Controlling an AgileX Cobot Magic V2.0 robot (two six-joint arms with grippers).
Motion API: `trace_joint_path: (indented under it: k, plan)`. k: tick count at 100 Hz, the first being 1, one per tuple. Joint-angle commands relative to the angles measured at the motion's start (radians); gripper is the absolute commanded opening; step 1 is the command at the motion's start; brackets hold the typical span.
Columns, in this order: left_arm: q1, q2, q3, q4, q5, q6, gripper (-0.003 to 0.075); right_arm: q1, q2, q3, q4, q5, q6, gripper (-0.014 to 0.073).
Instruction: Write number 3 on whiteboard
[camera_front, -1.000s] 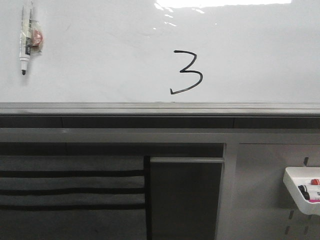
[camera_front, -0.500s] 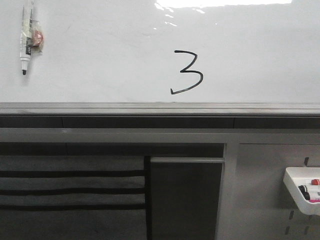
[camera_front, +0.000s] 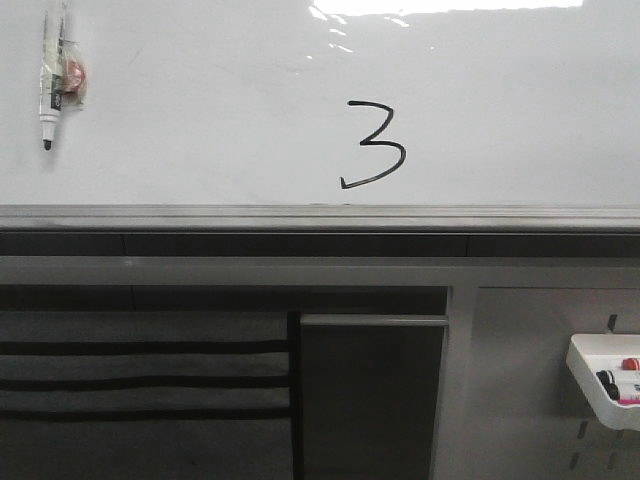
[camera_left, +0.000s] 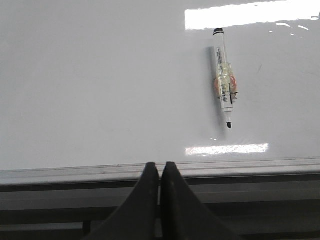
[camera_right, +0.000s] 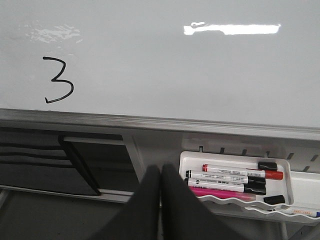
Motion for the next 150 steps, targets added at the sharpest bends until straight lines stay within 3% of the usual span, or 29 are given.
trace_joint_path:
  k: [1,53,74,93,121,127,150]
  plan:
    - [0.004,-0.032,0.003,0.0,-0.083,-0.013,-0.0018,-0.004,0.005,-0.025,-0.015,-0.065,-0.002,-0.0041]
    - [0.004,-0.03,0.003,0.0,-0.083,-0.013,-0.0018,-0.004,0.005,-0.025,-0.015,-0.065,-0.002,-0.0041]
    - [0.004,-0.03,0.003,0.0,-0.082,-0.013,-0.0018,-0.058,-0.174,0.082,-0.014,-0.123,-0.002,-0.0041]
    - [0.004,-0.03,0.003,0.0,-0.082,-0.013,-0.0018,-0.142,-0.323,0.312,0.04,-0.294,-0.002,-0.0048]
    - [0.004,-0.03,0.003,0.0,-0.082,-0.013,-0.0018,-0.203,-0.462,0.753,0.146,-0.774,-0.002,-0.0048]
    - [0.004,-0.03,0.003,0.0,-0.082,-0.013,-0.0018,-0.203,-0.462,0.726,0.136,-0.666,-0.005,-0.0048]
    - [0.004,-0.03,0.003,0.0,-0.082,-0.013,-0.0018,-0.203,-0.462,0.743,0.133,-0.747,-0.005,-0.0047]
